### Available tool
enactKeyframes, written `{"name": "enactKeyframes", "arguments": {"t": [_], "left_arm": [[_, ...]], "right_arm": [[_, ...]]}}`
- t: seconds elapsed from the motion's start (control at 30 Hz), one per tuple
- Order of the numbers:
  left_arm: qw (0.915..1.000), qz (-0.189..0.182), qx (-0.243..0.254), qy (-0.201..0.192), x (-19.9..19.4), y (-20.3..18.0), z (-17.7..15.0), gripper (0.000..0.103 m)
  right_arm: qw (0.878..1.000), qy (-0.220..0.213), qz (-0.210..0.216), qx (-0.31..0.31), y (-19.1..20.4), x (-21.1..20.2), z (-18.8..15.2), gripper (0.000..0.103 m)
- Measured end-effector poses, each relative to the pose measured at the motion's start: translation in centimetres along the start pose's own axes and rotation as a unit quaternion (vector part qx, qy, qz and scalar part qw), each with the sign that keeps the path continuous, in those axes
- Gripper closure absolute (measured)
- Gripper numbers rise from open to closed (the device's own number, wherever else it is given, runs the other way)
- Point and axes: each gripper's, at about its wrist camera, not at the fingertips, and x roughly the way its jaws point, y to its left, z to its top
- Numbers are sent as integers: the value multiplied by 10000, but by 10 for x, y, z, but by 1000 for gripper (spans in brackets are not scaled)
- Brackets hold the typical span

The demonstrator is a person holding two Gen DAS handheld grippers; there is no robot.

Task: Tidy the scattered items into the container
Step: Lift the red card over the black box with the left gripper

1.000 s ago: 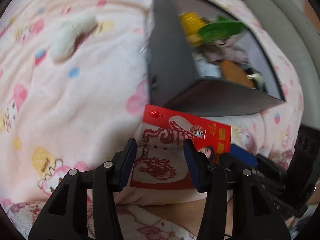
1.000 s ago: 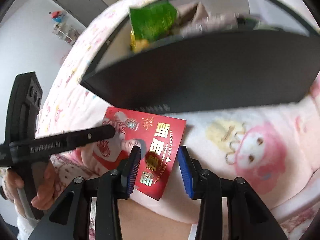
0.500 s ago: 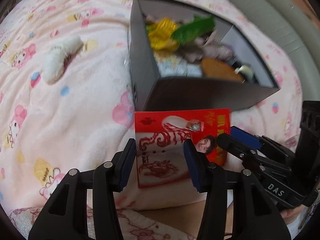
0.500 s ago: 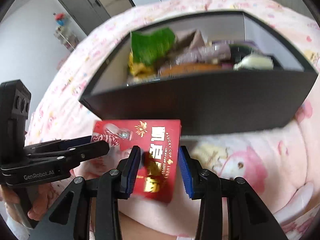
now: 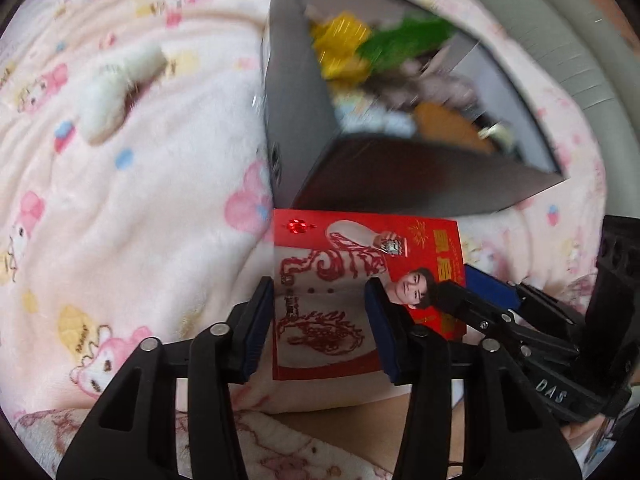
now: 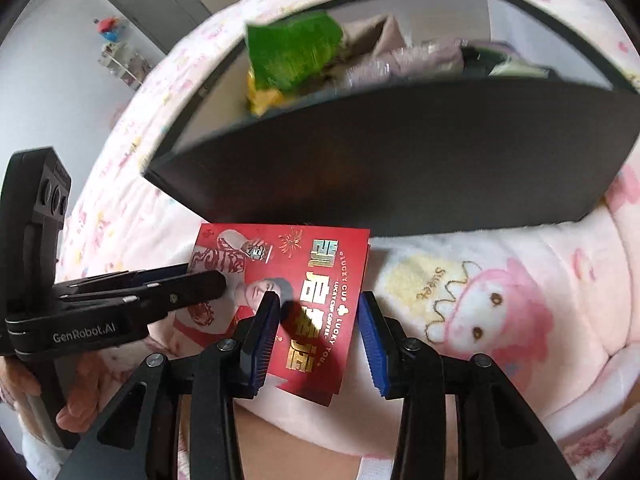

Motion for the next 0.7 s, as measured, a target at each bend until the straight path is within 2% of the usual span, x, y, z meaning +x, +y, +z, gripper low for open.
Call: {"name": "enactKeyframes", "arguments": {"t": [0.07, 0.13, 0.17, 0.27, 0.37, 0.5, 0.57, 0.63, 0.7], "left_arm": [[9987, -431, 100, -233, -19, -3, -3, 59], [9946, -944, 205, -380, -40, -11, -1, 59], [9929, -1054, 291, -473, -48, -16, 2, 59], [9890, -1100, 545, -826, -79, -38, 15, 59], [9873, -968, 664, -1071, -94, -56, 46, 58], [9893, -938, 475, -1010, -65, -63, 91, 58], [9927, -809, 423, -791, -25, -66, 113, 58], [9946, -753, 415, -581, -1, -68, 119, 58], [9928, -1066, 365, -407, 10, -66, 118, 58]], "right_arm": [[9998, -175, 123, 52, 0, -20, 0, 66], [9990, -428, 19, -88, 2, -44, 4, 66], [9984, -553, -32, -148, 3, -56, 7, 66], [9954, -933, 112, -184, 1, -94, 24, 66], [9918, -1199, 136, -423, 3, -116, 55, 65], [9906, -1245, -127, -558, -9, -106, 105, 65], [9920, -1194, -79, -410, -26, -93, 117, 65], [9952, -976, 63, -99, -45, -79, 116, 66], [9979, -634, 112, 86, -60, -59, 116, 65]]}}
